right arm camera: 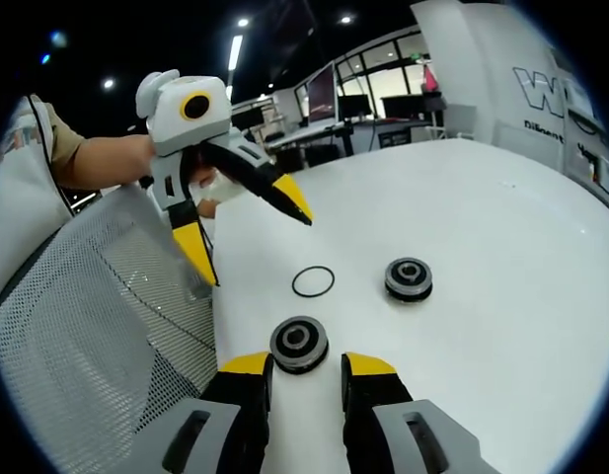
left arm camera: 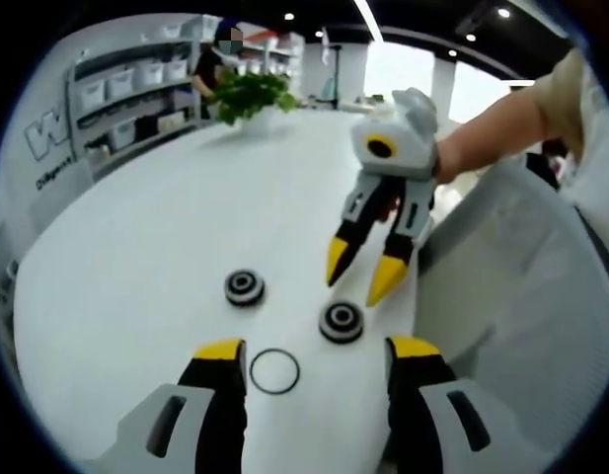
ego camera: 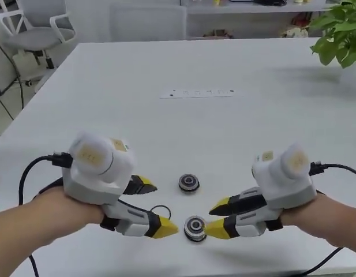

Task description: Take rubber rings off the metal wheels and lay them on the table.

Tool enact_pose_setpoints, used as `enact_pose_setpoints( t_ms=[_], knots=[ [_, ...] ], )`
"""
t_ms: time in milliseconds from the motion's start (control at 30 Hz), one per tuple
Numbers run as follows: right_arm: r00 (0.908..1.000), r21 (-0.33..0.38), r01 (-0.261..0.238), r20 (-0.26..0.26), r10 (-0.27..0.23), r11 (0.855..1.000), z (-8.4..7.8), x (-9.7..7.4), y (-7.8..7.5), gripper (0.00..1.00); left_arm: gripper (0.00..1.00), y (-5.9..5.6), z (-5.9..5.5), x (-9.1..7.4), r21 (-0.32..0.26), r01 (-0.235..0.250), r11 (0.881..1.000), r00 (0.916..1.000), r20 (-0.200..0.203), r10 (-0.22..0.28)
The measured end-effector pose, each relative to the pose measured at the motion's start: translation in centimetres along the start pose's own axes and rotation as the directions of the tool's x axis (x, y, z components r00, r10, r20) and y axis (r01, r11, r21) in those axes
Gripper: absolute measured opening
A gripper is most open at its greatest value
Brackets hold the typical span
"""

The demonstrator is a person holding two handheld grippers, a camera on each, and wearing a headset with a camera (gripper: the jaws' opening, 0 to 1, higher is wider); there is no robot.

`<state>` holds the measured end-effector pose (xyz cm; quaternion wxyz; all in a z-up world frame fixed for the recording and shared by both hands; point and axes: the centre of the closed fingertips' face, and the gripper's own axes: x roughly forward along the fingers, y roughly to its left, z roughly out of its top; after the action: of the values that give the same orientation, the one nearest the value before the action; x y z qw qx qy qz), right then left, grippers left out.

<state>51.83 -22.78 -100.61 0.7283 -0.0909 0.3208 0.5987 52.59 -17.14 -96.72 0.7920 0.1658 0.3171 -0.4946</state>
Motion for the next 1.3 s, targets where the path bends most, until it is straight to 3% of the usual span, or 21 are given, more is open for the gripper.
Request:
enact_pose_setpoints(
  t_ms=[200, 700, 1000, 1300],
  knots=[
    [0.9999, -0.012, -0.004, -0.014, 0.004, 1.000, -0.7, 0.4, 0.1, 0.24, 0.55, -0.9, -0.1, 1.2, 0.039, 0.031, 0.999, 0.9992, -0.025, -0.030],
    [0.9993, -0.054, -0.012, -0.035, 0.010, 0.998, -1.3, 1.1, 0.2, 0.18, 0.46, -2.0, -0.2, 3.4, 0.062, 0.077, 0.995, 0.9961, -0.049, -0.074],
    [0.9992, -0.084, -0.011, -0.040, 0.008, 0.996, -1.3, 1.3, 0.2, 0.14, 0.35, -2.3, 0.1, 4.4, 0.061, 0.088, 0.994, 0.9953, -0.046, -0.085],
    [0.9992, -0.086, -0.006, -0.039, 0.003, 0.996, -1.4, 1.1, 0.1, 0.10, 0.24, -2.8, -0.3, 5.2, 0.091, 0.104, 0.990, 0.9927, -0.071, -0.098]
  ],
)
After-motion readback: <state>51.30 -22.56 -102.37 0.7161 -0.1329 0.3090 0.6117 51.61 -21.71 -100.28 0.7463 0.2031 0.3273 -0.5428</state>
